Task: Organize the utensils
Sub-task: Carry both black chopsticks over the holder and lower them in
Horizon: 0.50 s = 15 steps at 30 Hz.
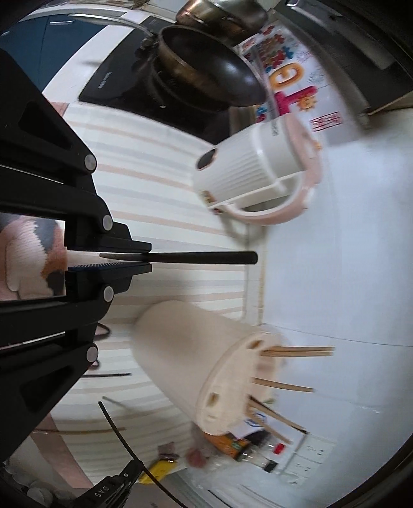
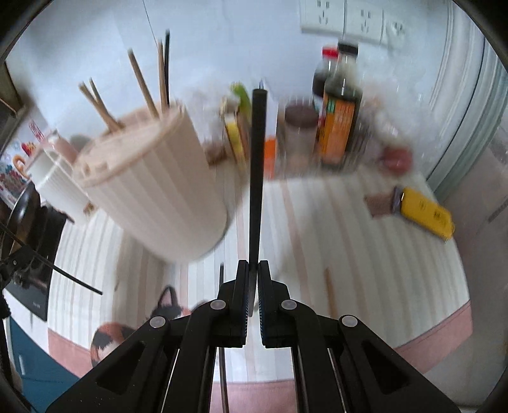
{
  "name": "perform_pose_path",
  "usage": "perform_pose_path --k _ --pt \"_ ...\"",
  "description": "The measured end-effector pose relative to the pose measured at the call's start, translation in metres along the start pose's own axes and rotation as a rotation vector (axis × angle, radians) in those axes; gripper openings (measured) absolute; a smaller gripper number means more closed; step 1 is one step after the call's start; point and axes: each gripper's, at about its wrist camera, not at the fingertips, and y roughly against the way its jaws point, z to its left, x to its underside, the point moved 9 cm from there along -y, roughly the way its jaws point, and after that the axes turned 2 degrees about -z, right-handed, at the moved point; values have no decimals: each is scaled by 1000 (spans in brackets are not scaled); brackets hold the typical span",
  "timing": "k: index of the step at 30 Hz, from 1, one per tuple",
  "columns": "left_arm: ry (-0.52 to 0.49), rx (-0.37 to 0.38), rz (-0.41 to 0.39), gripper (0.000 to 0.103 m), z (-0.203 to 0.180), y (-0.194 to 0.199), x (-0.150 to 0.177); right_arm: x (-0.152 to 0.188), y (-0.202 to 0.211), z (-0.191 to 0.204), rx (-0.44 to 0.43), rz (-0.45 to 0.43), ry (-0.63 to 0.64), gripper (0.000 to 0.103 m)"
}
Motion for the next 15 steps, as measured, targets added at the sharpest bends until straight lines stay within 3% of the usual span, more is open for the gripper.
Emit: perform_pose_path --k 6,15 --pt "17 12 -84 3 -1 27 -40 -46 33 4 -18 -100 -4 6" --pt "22 85 -160 3 -5 83 -89 -91 89 32 -128 -143 13 6"
